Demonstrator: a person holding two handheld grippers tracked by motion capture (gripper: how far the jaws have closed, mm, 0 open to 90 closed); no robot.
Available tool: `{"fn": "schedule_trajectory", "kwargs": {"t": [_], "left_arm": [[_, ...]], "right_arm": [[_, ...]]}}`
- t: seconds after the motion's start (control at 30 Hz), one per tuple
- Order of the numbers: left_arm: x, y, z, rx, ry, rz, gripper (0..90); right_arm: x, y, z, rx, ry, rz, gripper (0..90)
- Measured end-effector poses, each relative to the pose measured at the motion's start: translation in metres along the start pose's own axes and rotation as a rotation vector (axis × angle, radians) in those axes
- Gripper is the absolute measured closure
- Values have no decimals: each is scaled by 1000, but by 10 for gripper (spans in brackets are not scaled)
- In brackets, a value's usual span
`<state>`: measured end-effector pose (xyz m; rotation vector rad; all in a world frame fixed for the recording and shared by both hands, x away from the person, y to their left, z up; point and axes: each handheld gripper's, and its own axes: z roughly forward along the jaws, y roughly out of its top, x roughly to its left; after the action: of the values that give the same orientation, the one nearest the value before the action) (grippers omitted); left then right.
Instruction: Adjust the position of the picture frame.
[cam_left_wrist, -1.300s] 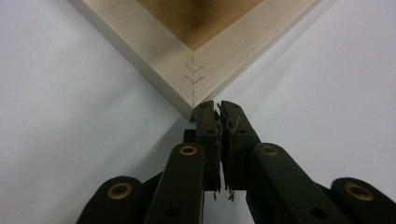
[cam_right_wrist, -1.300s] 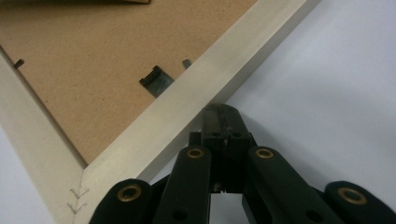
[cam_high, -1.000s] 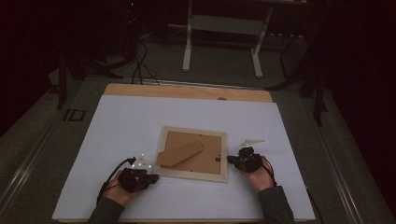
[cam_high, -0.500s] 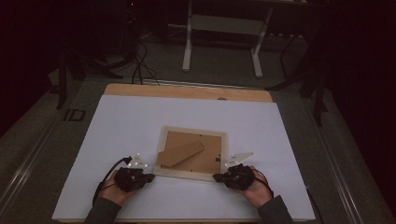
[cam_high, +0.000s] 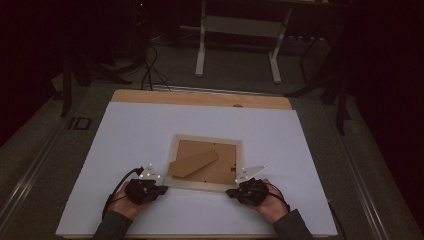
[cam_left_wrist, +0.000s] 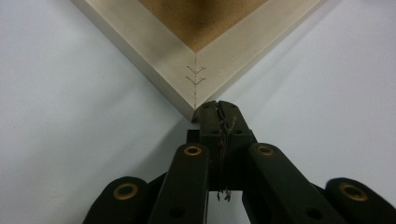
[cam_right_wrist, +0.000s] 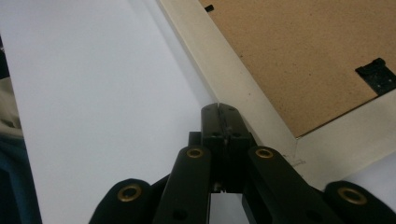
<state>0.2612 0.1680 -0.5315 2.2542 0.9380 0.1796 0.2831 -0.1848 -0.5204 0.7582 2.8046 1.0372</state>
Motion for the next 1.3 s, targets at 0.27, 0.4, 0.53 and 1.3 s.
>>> {"fn": "schedule_trajectory", "kwargs": {"t": [0.27, 0.4, 0.53, 1.3], "left_arm": [[0, 2, 2, -5, 6, -3, 896], [-1, 4, 4, -6, 12, 0, 897], [-1, 4, 5, -12, 13, -4, 896], [3, 12, 10, -44, 54, 9, 868]], "right_arm": [[-5, -1, 0, -13, -17, 12, 900], [-11, -1, 0, -27, -34, 24, 900], [-13, 0, 0, -33, -37, 29, 900], [-25, 4, 5, -65, -83, 62, 900]]}}
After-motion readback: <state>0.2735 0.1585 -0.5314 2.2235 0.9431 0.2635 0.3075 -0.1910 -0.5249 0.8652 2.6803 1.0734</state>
